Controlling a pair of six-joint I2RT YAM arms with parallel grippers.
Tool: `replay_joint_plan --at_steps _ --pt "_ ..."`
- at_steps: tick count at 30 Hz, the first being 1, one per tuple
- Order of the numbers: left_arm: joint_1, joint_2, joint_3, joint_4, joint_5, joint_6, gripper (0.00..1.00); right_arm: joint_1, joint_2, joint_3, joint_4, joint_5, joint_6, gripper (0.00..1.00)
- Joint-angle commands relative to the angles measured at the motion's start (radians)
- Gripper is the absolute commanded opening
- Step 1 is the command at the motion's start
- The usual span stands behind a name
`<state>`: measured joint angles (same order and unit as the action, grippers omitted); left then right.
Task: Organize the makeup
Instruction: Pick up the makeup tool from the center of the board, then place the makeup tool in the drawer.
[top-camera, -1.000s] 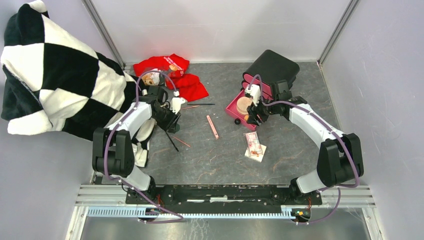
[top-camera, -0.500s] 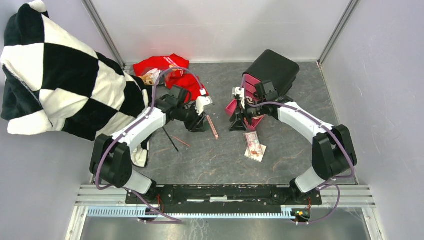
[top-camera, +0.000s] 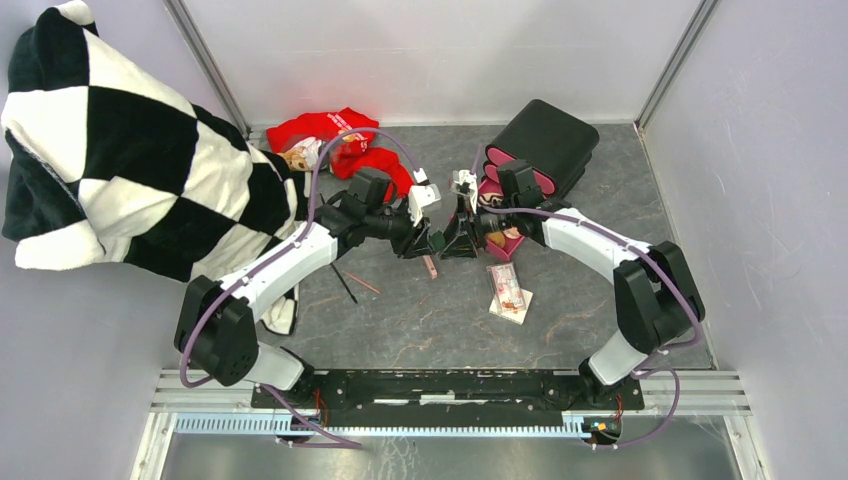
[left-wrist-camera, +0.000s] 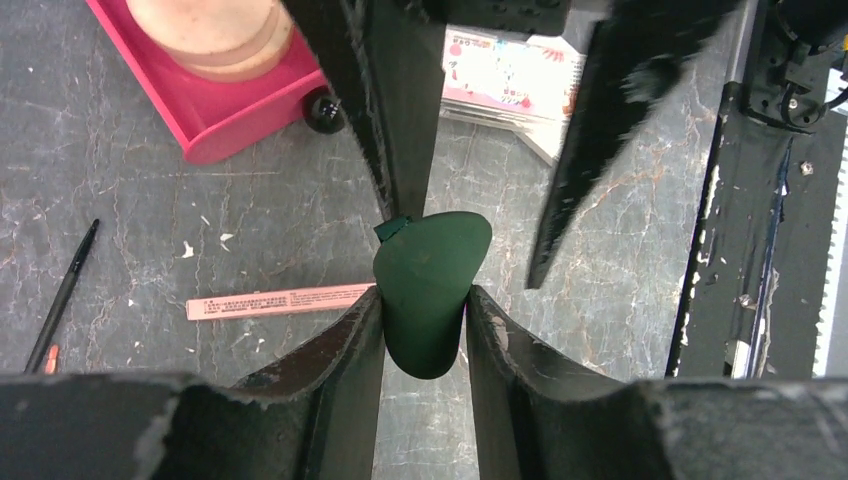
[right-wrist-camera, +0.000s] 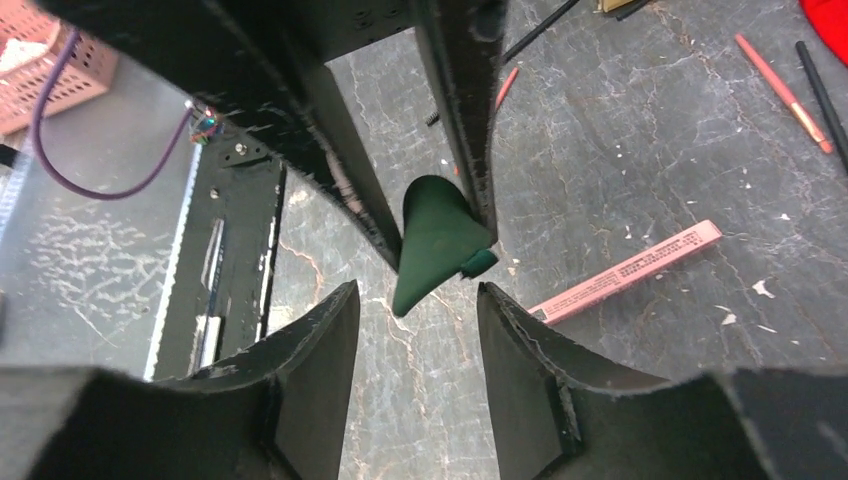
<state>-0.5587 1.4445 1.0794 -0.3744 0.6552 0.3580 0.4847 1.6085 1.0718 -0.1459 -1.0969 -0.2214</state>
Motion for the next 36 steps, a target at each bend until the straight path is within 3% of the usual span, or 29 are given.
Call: replay_joint_plan --at_steps 1,3,8,13,17,22,26,36 --pt "-0.017 -0.045 -0.017 0.089 -0.008 -0.051 0.42 0.008 0.022 -0.004 0.130 -0.067 0.104 0.50" --pt "-0.020 -0.047 -0.024 0.095 -0.017 -0.053 0.42 0.011 0.028 -0.008 0.138 -0.073 0.119 0.45" --pt "-0.021 -0.049 -0.037 0.100 -0.028 -0.046 0.42 0.011 0.036 -0.010 0.138 -0.078 0.129 0.22" --pt "-0.021 -0.057 -0.053 0.103 -0.035 -0.035 0.44 0.011 0.028 -0.003 0.127 -0.055 0.099 0.11" --pt "-0.021 -0.077 -0.067 0.104 -0.046 -0.022 0.55 -0.006 0.021 0.010 0.061 -0.037 0.037 0.00" --pt "-0.021 -0.120 -0.085 0.097 -0.037 0.026 0.80 -0.068 0.002 0.008 -0.024 0.002 -0.044 0.00" --pt "-0.021 -0.155 -0.108 0.114 -0.038 0.040 0.94 -0.144 -0.013 -0.001 -0.106 0.070 -0.128 0.00" --pt "-0.021 -0.181 -0.118 0.120 -0.065 0.052 1.00 -0.206 0.021 0.022 -0.230 0.566 -0.236 0.00"
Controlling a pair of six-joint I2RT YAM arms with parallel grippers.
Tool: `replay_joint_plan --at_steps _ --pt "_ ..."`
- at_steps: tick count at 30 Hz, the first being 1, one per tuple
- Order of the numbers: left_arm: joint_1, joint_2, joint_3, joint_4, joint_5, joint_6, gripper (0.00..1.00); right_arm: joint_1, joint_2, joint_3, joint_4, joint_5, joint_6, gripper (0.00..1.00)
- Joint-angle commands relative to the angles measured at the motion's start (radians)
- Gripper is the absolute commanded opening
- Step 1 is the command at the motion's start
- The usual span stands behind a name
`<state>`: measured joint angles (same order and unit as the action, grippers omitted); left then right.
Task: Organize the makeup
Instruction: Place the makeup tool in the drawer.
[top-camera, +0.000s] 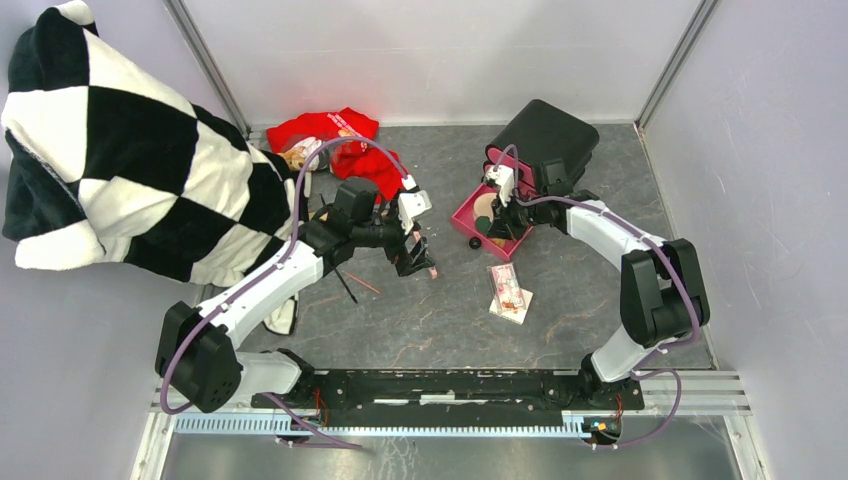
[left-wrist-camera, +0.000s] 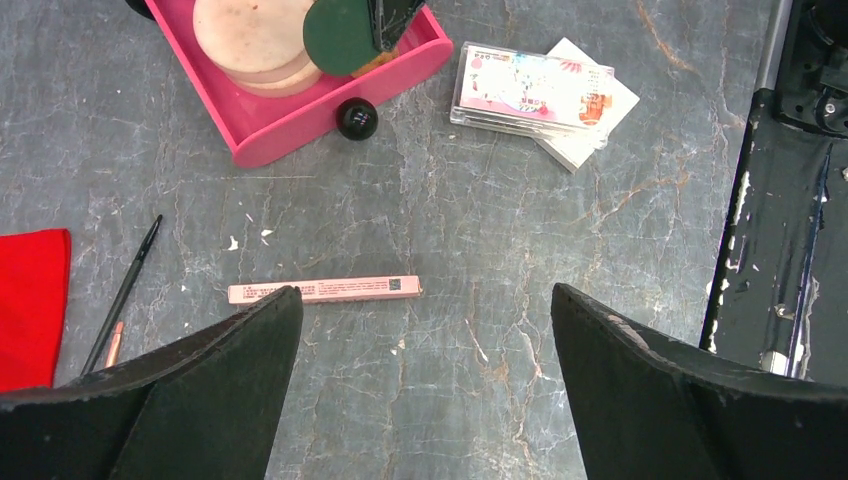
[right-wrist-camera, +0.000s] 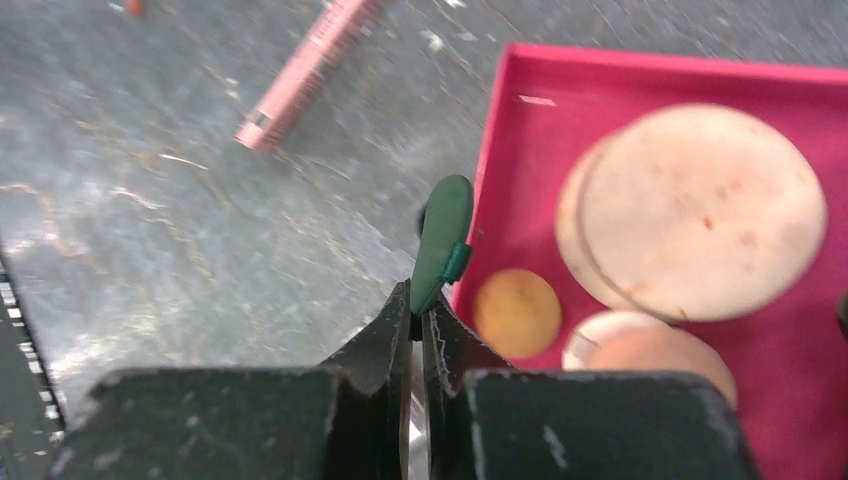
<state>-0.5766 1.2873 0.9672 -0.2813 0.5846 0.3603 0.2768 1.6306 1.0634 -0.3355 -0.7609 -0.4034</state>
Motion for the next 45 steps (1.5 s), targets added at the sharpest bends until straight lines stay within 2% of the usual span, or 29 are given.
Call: replay_joint_plan --at_steps 1,9,16,22,29,35,39,45 --pt "-0.003 -0.023 -0.005 0.026 0.004 0.050 1.00 -0.001 0.008 0.037 -0.045 0.264 -0.054 0.00" --pt "-0.003 -0.031 -0.013 0.021 -0.007 0.058 1.00 -0.024 0.024 0.062 -0.083 0.362 -0.077 0.00" --pt "-0.003 -0.028 -0.013 0.021 -0.007 0.063 1.00 -0.054 0.013 0.057 -0.095 0.377 -0.098 0.00" --pt "-0.003 -0.028 -0.018 0.020 -0.009 0.067 1.00 -0.059 0.078 0.108 -0.128 0.390 -0.104 0.00" --pt "-0.003 -0.023 -0.016 0.015 -0.009 0.069 1.00 -0.062 0.119 0.149 -0.146 0.405 -0.104 0.22" --pt "-0.003 -0.017 -0.015 0.011 -0.010 0.072 1.00 -0.063 0.087 0.150 -0.146 0.412 -0.106 0.38" --pt "-0.003 -0.013 -0.012 0.008 -0.009 0.074 1.00 -0.064 0.055 0.155 -0.148 0.425 -0.108 0.44" --pt "-0.003 -0.015 -0.013 0.004 -0.009 0.078 1.00 -0.064 0.028 0.165 -0.158 0.428 -0.110 0.45"
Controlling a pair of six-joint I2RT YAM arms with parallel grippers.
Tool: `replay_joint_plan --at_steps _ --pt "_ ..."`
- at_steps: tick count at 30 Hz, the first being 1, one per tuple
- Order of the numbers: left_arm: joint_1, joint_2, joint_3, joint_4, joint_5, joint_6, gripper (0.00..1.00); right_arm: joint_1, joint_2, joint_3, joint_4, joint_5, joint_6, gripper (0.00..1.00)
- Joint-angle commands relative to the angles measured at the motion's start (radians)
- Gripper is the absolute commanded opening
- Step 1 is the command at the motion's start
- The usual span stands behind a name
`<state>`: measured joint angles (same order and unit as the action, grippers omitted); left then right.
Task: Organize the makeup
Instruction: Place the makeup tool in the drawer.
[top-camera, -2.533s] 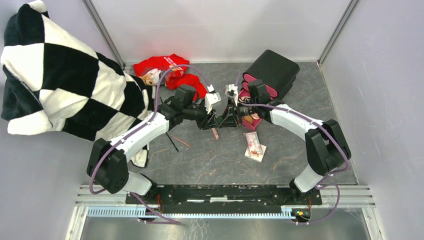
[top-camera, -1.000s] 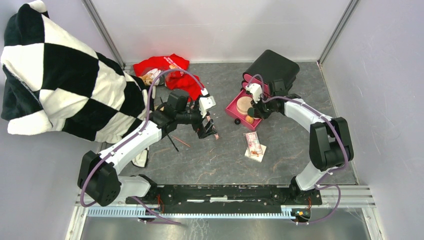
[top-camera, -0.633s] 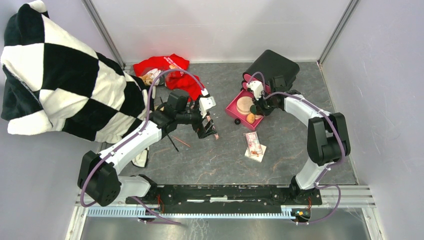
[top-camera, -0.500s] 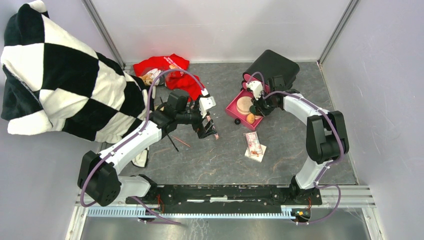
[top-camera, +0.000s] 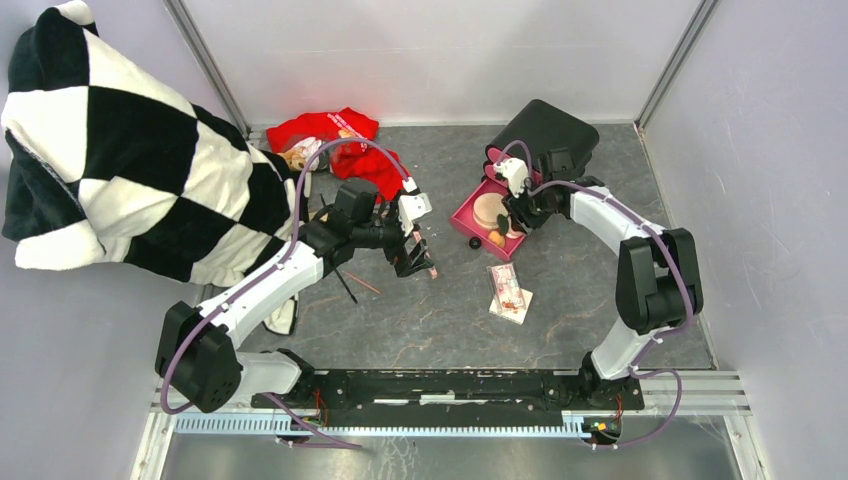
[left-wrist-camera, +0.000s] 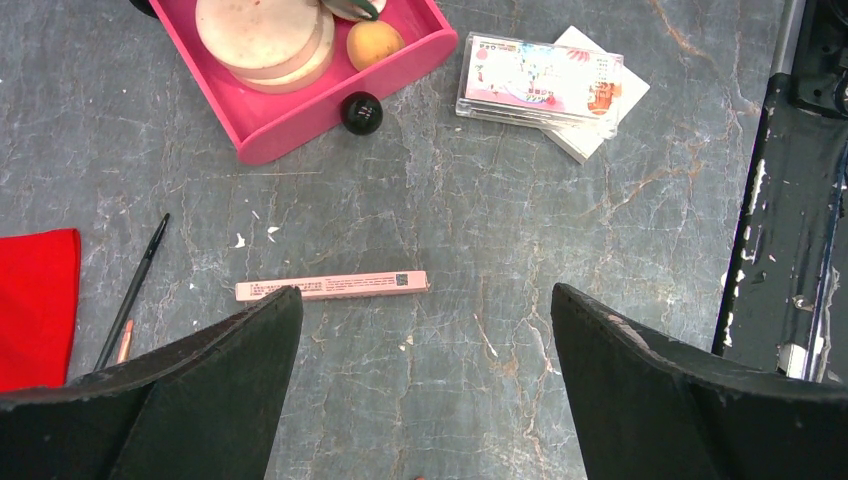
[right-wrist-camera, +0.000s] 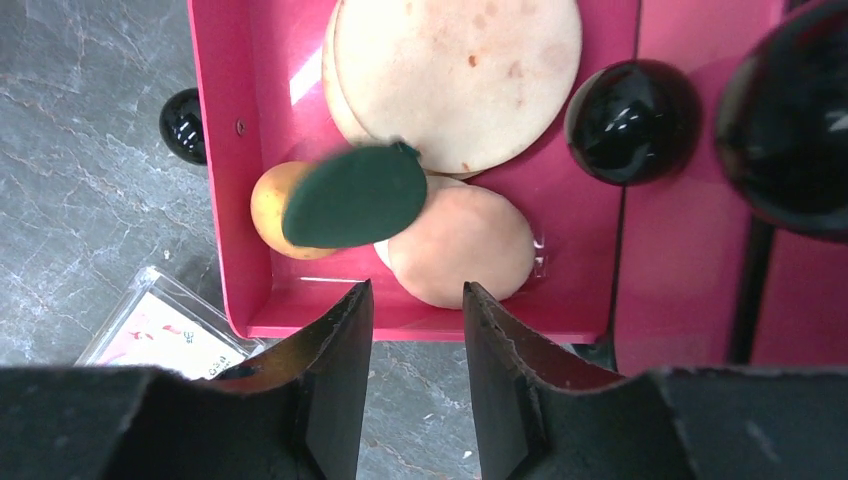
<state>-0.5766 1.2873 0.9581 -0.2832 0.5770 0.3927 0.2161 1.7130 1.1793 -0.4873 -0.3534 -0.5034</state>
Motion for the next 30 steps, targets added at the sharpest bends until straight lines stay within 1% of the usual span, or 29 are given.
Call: replay_joint_plan --at_steps 1,7,13,16,24,30 --pt "-0.003 -0.014 -0.004 0.004 -0.002 0.046 1.00 -0.004 -0.059 0.050 -0.008 0.020 -0.010 0.45" --pt "-0.003 -0.011 -0.005 0.002 -0.002 0.049 1.00 -0.004 -0.073 0.048 -0.001 -0.019 -0.010 0.45" --pt "-0.003 -0.016 -0.004 0.000 -0.005 0.049 1.00 0.004 -0.059 0.044 0.023 -0.060 0.005 0.48" --pt "-0.004 -0.017 -0.002 0.001 -0.008 0.049 1.00 0.019 -0.043 0.055 0.038 -0.065 0.012 0.48" --pt "-0.003 -0.019 -0.002 0.001 -0.014 0.048 1.00 0.088 0.006 0.105 0.059 -0.019 0.019 0.45" --pt "-0.003 -0.024 -0.004 0.000 -0.017 0.048 1.00 0.125 0.056 0.124 0.056 0.036 0.002 0.41"
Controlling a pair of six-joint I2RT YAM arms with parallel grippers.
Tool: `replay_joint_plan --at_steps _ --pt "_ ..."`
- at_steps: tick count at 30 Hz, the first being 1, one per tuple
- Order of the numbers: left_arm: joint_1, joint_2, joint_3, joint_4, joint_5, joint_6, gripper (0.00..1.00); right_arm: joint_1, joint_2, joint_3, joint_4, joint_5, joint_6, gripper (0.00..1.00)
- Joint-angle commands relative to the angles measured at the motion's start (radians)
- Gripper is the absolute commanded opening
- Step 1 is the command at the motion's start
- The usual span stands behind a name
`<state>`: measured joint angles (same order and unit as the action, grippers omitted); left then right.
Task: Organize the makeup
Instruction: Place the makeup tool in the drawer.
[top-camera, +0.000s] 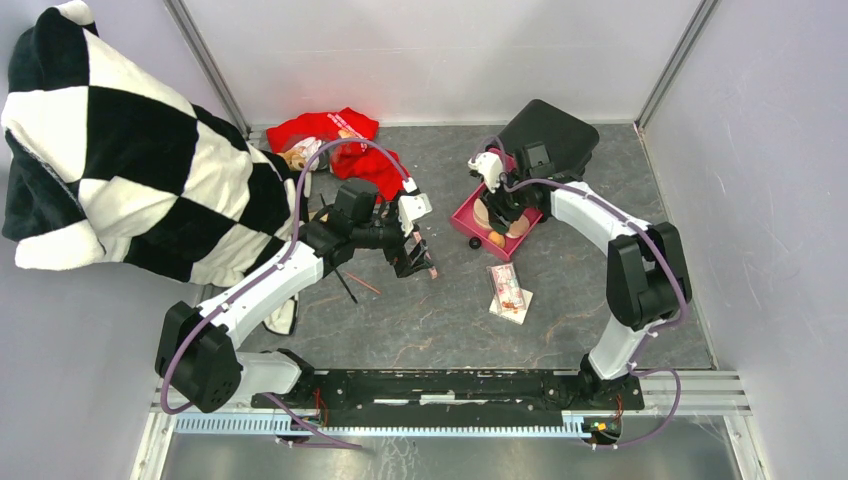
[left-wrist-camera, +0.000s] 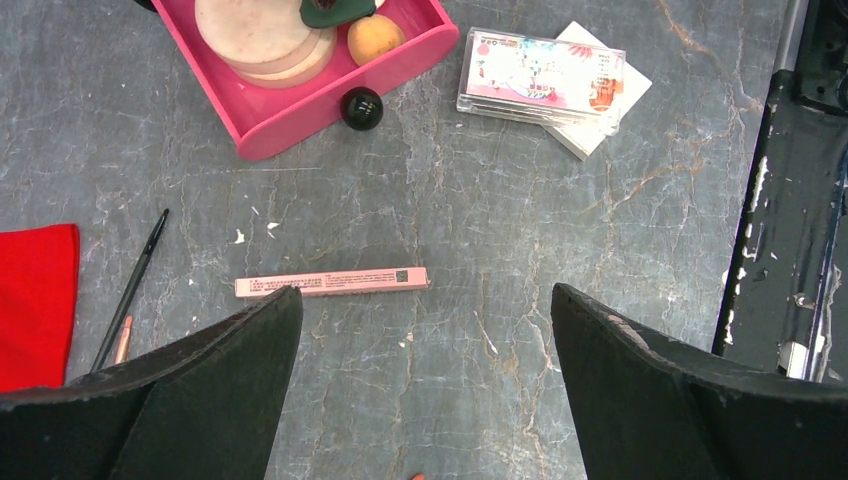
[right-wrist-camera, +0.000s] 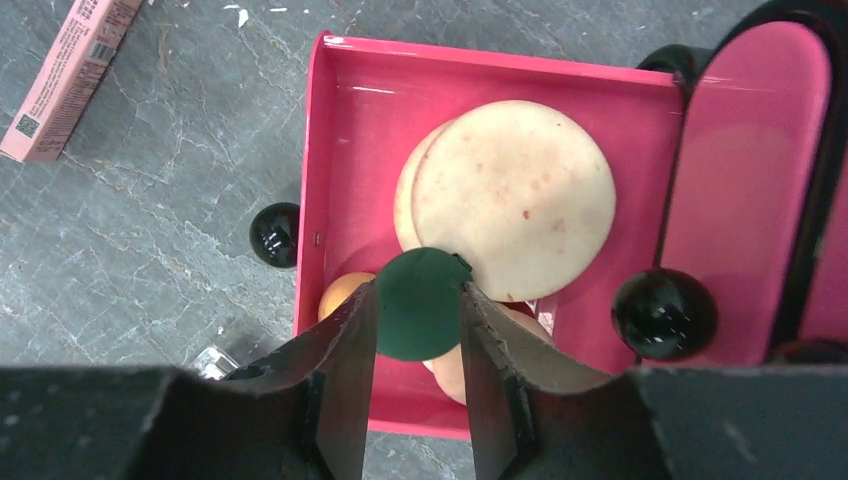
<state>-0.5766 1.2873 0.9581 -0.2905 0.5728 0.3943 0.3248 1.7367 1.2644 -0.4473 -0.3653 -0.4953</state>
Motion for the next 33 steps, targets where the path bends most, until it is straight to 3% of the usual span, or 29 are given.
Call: replay_joint_plan --at_steps 1,12,23,33 --pt "-0.003 -0.025 -0.004 0.008 -0.013 0.049 1.00 0.020 0.041 0.039 0.014 0.059 -0.009 0.40" --pt "-0.003 -0.029 -0.007 0.008 -0.022 0.060 1.00 0.022 0.046 -0.016 0.004 0.221 -0.082 0.33" --pt "-0.003 -0.038 -0.010 0.008 -0.041 0.063 1.00 0.022 -0.018 -0.062 0.011 0.246 -0.118 0.32" --pt "-0.002 -0.051 -0.010 0.044 -0.125 0.023 1.00 0.023 -0.154 -0.090 0.038 0.145 -0.096 0.44"
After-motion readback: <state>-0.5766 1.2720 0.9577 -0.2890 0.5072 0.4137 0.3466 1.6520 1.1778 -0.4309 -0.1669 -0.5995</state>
